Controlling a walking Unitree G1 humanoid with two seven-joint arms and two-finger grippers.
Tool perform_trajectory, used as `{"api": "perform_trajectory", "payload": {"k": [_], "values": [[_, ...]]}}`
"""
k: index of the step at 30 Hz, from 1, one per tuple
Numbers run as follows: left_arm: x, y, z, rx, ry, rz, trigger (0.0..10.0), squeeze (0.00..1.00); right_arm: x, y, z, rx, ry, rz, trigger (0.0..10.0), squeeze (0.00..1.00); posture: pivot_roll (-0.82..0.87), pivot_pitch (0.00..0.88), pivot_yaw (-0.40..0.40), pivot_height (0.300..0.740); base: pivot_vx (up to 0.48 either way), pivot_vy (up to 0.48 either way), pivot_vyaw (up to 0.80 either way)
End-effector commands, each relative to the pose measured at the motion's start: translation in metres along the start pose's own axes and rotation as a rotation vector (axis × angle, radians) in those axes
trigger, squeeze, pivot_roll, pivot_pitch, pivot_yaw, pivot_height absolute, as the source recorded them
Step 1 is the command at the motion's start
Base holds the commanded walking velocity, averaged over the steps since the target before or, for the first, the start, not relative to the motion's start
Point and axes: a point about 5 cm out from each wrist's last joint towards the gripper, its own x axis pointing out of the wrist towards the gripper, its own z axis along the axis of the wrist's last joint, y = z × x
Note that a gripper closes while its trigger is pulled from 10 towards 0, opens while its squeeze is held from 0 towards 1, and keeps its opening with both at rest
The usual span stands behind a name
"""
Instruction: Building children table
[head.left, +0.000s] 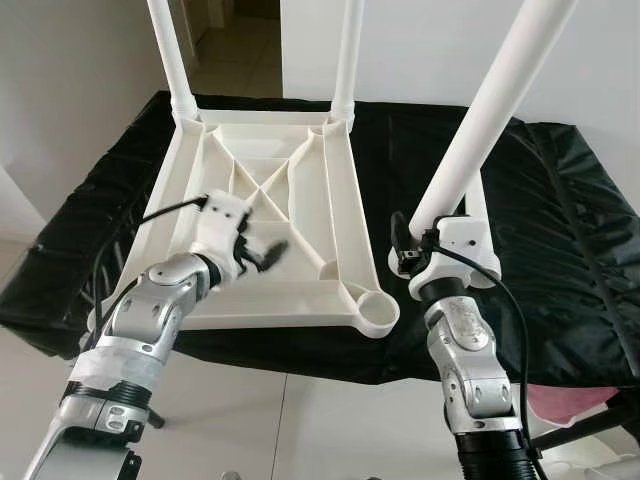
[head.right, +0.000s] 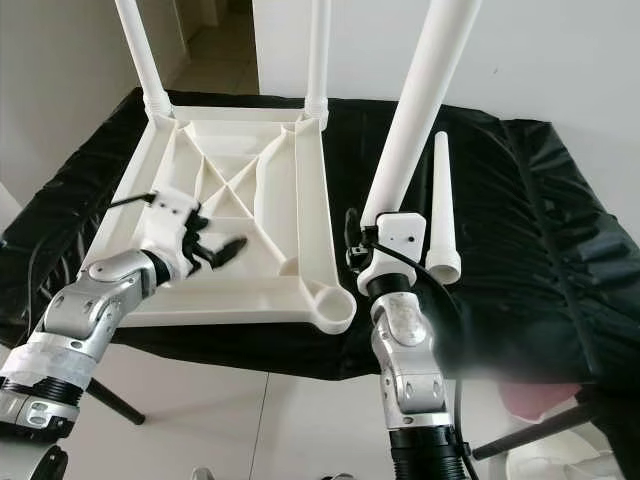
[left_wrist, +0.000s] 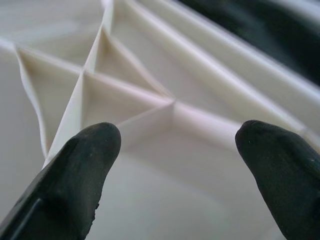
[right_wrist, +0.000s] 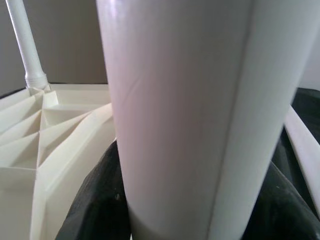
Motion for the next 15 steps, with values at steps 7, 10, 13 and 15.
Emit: {"api": "perform_trajectory", "payload": {"k": [7,10,13,15], "values": [[-0.023,-0.026,-0.003,0.024,-0.046,-0.193,10.0,0.00,-0.005,0.004,-0.002,0.004,0.002,0.029,10.0,0.00,0.02,0.098,0.007,0.740,0.000,0.000,0.00],[-0.030,-0.031,-0.005,0.039,-0.056,-0.206,10.0,0.00,-0.007,0.005,-0.003,0.005,0.005,0.048,10.0,0.00,0.02,0.103,0.005,0.740,0.000,0.000,0.00],[-0.041,-0.041,-0.009,0.035,-0.062,-0.245,10.0,0.00,-0.011,0.008,-0.002,0.017,0.002,0.085,10.0,0.00,0.02,0.113,0.001,0.740,0.000,0.000,0.00],[-0.050,-0.052,-0.010,0.050,-0.072,-0.303,10.0,0.00,-0.015,0.011,-0.002,0.027,-0.001,0.113,10.0,0.00,0.02,0.117,-0.004,0.740,0.000,0.000,0.00]]}}
